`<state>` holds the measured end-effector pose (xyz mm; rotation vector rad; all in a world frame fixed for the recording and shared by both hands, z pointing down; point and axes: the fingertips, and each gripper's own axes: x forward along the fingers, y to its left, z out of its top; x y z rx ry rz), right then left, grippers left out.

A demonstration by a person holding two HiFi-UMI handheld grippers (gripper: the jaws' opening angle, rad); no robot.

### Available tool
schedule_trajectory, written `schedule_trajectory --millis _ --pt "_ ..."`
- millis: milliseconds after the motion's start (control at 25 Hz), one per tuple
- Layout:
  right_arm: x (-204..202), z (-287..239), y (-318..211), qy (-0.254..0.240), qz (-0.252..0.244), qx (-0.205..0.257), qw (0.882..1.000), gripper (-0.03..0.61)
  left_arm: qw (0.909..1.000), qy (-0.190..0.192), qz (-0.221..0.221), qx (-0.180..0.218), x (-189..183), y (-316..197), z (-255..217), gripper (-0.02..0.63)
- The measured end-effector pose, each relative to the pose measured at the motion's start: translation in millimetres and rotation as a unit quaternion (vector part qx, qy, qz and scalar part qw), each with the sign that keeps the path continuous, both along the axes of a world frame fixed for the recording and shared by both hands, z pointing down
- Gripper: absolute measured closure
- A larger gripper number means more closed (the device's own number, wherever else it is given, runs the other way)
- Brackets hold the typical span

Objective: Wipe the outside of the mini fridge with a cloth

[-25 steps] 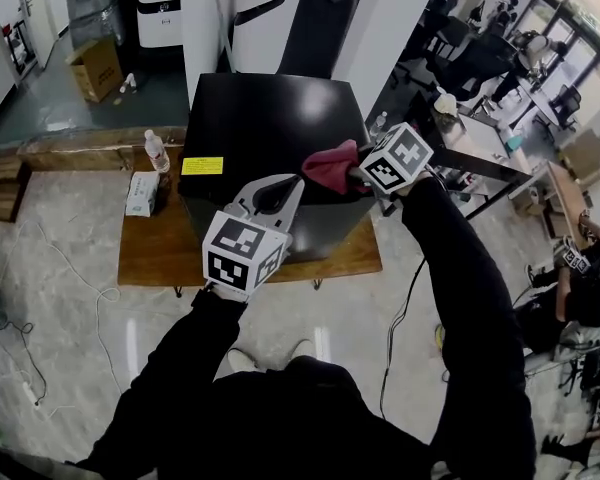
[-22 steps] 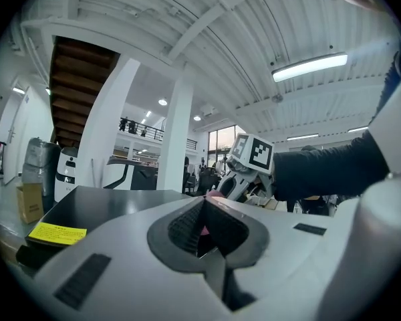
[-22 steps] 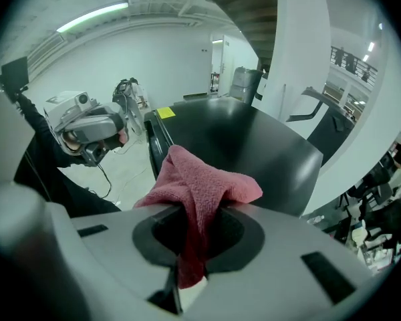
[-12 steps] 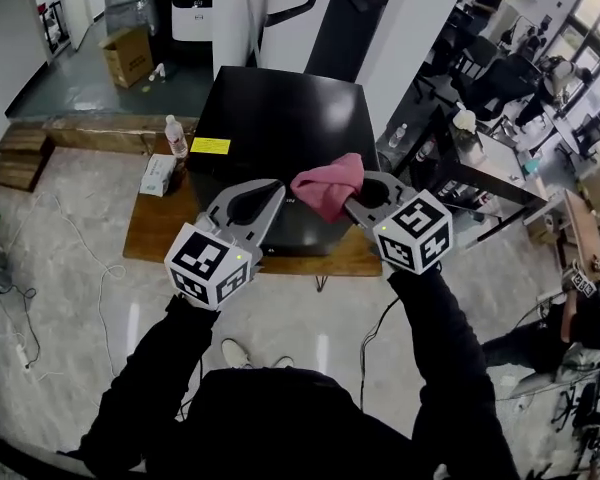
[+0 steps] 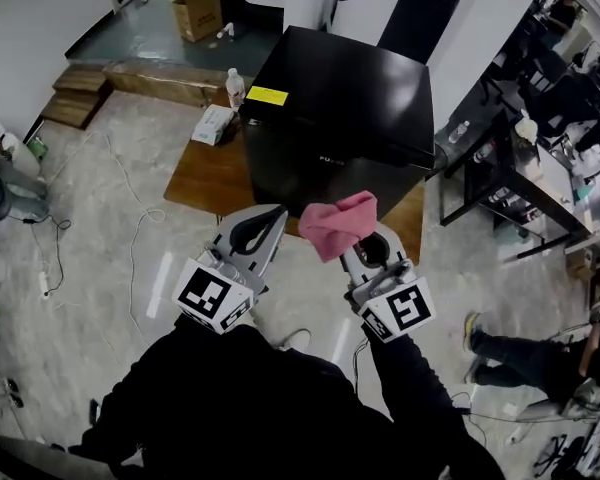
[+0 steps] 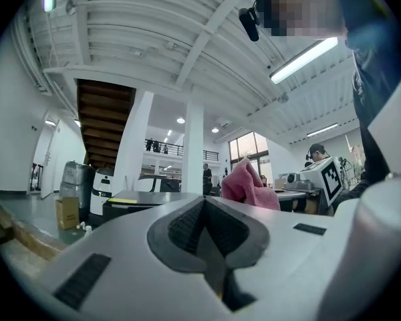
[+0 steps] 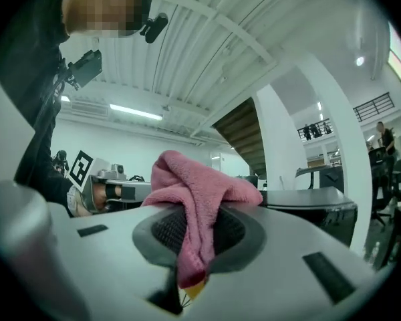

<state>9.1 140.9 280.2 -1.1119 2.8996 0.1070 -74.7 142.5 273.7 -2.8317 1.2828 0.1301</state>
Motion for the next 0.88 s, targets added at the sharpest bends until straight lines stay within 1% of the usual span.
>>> schedule_trajectory --millis 160,320,480,600,720,880 --pt "-60 27 22 -0.038 -0.013 -0.025 0.999 0.523 0.9995 -0.01 -0.025 -0.017 -60 19 27 0.609" --pt "-120 47 28 -0.064 -0.024 -0.049 0.996 0.523 0.9991 -0.004 -0.035 -0.025 -112 19 46 0.609" --pt "-180 59 23 -0.07 -0.019 -0.061 0.996 0.523 0.9991 -0.001 -0.035 -0.025 -167 22 55 0.609" --pt "-235 61 13 -0.075 -0.013 -0.075 0.994 0.522 0.9989 0.005 -0.034 -0.03 -224 19 59 0.609" --pt "-291 56 5 -0.085 -0.006 -0.073 0.994 0.522 0.9992 0.008 -0.027 -0.03 -283 15 59 0.609" --pt "-354 58 -3 -0.112 0.003 -0.09 0.99 0.523 0.9992 0.007 -0.016 -0.036 -345 6 64 0.609"
